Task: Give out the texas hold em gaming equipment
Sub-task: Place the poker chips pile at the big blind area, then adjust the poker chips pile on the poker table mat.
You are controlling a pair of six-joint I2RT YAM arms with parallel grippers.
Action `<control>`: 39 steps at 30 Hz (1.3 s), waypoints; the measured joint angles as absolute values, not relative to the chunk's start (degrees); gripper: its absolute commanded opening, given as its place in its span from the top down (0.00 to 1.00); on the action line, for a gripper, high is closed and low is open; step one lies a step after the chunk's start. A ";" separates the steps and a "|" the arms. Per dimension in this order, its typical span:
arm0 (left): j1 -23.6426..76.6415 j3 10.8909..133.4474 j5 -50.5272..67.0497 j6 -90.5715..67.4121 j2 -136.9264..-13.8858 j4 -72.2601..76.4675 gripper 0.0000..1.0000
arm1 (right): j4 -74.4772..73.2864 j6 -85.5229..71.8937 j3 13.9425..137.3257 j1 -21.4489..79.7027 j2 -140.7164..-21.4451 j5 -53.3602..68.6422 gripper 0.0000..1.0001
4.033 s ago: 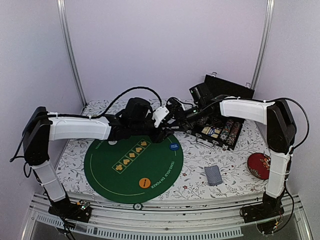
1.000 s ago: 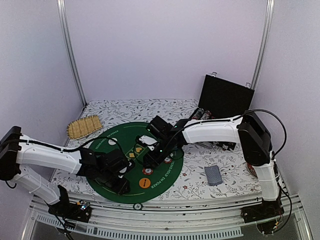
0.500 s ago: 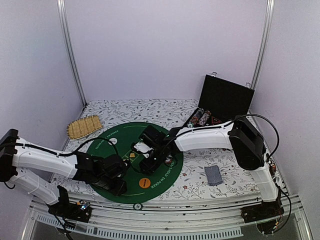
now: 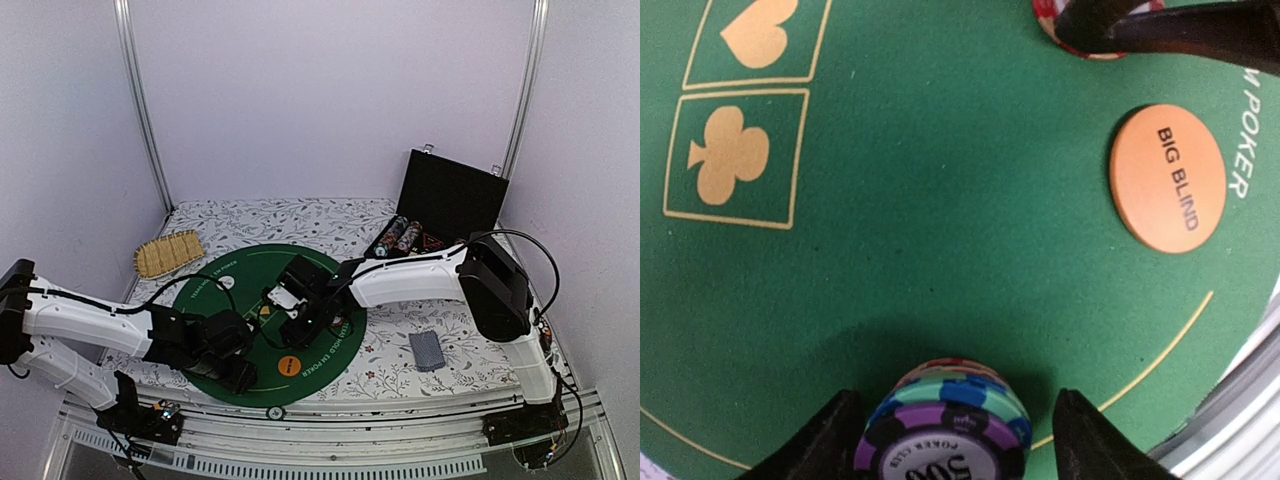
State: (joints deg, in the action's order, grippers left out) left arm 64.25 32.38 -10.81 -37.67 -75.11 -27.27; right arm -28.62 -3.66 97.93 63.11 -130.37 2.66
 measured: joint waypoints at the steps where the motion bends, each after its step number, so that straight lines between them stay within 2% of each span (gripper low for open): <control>1: 64.25 32.16 -10.81 -37.54 -74.76 -27.22 0.26 | -28.49 -3.66 97.80 63.13 -130.28 2.68 0.46; 7: 64.25 32.23 -10.94 -36.25 -71.48 -27.18 0.21 | -28.75 -3.57 98.00 63.11 -130.13 4.10 0.41; 15: 63.90 37.15 -12.14 -31.24 -70.81 -26.74 0.12 | -31.55 -4.10 98.02 59.86 -126.08 8.99 0.40; 20: 61.17 44.23 -10.48 -28.01 -77.32 -22.22 0.05 | -31.88 -6.00 93.82 52.97 -118.43 8.62 0.33; 23: 59.42 47.24 -9.23 -26.76 -82.96 -19.79 0.04 | -32.56 -7.14 92.71 49.56 -117.54 6.55 0.33; 26: 58.81 50.52 -8.36 -25.87 -89.41 -18.50 0.10 | -33.65 -8.34 91.53 47.37 -117.99 4.95 0.34; 31: 58.81 54.54 -7.62 -24.99 -97.12 -17.17 0.22 | -34.44 -9.85 91.39 47.40 -121.19 4.64 0.43; 33: 58.81 55.11 -7.57 -24.84 -98.94 -17.02 0.29 | -34.59 -10.24 91.39 47.68 -122.39 4.93 0.46; 37: 58.81 55.18 -8.32 -24.80 -100.90 -17.17 0.34 | -34.59 -10.85 91.39 48.42 -124.22 5.28 0.50; 39: 58.81 55.18 -8.78 -24.71 -101.30 -17.10 0.39 | -34.57 -10.83 91.46 48.77 -124.49 4.97 0.56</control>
State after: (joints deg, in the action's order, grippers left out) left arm 58.81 55.18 -8.78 -24.71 -101.30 -17.10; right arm -34.57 -10.83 91.46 48.77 -124.49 4.97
